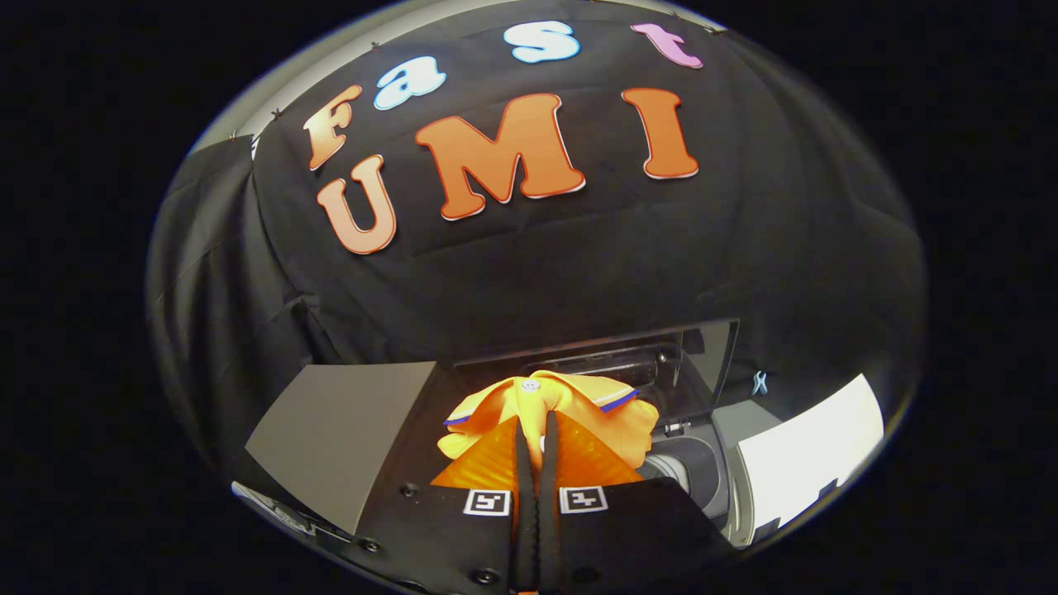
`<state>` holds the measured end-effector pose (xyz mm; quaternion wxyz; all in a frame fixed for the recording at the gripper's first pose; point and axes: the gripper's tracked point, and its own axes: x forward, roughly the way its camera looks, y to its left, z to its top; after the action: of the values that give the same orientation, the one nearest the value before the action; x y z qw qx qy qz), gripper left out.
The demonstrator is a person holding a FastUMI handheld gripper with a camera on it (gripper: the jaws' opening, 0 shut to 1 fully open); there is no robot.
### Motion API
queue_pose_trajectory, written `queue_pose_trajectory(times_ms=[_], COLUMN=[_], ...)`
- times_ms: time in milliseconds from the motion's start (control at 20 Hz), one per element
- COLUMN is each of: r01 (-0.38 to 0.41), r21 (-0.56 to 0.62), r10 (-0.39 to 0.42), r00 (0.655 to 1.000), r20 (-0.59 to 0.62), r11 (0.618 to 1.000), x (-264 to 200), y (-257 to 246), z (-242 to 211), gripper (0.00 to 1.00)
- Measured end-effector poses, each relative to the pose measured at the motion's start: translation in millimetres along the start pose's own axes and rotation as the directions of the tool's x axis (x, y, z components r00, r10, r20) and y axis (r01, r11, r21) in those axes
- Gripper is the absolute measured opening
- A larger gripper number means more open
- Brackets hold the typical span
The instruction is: Put the clothes into the washing machine and then close the washing machine lid.
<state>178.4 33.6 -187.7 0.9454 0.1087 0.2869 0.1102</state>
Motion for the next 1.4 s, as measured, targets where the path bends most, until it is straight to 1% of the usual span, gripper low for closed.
queue_pose_trajectory(times_ms=[150, 350, 600, 800, 1000, 1300, 1400], r01=[0.01, 0.017, 0.055, 0.075, 0.09, 0.122, 0.137], r21=[0.019, 0.025, 0.035, 0.063, 0.054, 0.042, 0.024], r10=[-0.009, -0.015, -0.048, -0.056, -0.067, -0.091, -0.111], r00=[0.999, 0.995, 0.982, 0.964, 0.942, 0.893, 0.879], r20=[-0.036, -0.099, -0.184, -0.261, -0.33, -0.442, -0.463], r11=[1.0, 1.0, 0.998, 0.995, 0.994, 0.992, 0.99], x=[28.9, 54.9, 95.8, 132.4, 157.2, 186.9, 193.5], y=[-16.5, -37.7, -67.9, -87.3, -104.7, -123.6, -132.9], z=[-26.6, -61.4, -107.9, -144.7, -182.8, -235.5, -249.3], gripper=[0.08, 0.08, 0.08, 0.08, 0.08, 0.08, 0.08])
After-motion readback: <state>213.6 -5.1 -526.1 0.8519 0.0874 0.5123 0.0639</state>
